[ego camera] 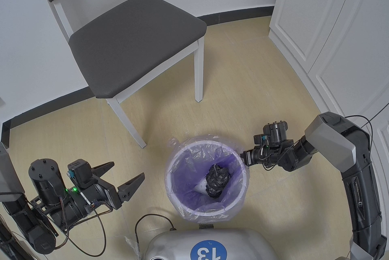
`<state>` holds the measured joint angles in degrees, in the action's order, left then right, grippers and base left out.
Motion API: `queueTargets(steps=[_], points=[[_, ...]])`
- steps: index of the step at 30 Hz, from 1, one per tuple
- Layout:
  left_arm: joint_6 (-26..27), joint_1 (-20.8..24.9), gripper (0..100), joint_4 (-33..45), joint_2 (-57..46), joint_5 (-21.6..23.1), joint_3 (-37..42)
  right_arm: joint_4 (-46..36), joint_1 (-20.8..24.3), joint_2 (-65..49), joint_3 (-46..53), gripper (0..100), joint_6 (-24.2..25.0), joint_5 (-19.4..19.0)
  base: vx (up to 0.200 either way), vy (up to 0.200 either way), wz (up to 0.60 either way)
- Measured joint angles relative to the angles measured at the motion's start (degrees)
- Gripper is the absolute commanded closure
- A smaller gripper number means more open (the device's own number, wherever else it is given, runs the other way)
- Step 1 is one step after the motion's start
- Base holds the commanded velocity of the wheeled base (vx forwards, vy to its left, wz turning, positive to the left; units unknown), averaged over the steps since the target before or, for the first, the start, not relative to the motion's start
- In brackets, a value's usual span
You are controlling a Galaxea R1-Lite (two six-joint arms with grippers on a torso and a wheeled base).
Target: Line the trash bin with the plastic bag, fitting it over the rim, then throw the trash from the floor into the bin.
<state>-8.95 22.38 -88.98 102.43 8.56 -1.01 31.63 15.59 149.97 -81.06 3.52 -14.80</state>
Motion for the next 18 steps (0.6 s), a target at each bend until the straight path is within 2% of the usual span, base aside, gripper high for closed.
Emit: queueTargets(steps=[18], points=[[-0.52,0.33,0,0.00,-1.16,0.09,0.00,3.40,-2.58,-5.86,8.13,0,0.17,2.27,0.000,0.000,0.00]])
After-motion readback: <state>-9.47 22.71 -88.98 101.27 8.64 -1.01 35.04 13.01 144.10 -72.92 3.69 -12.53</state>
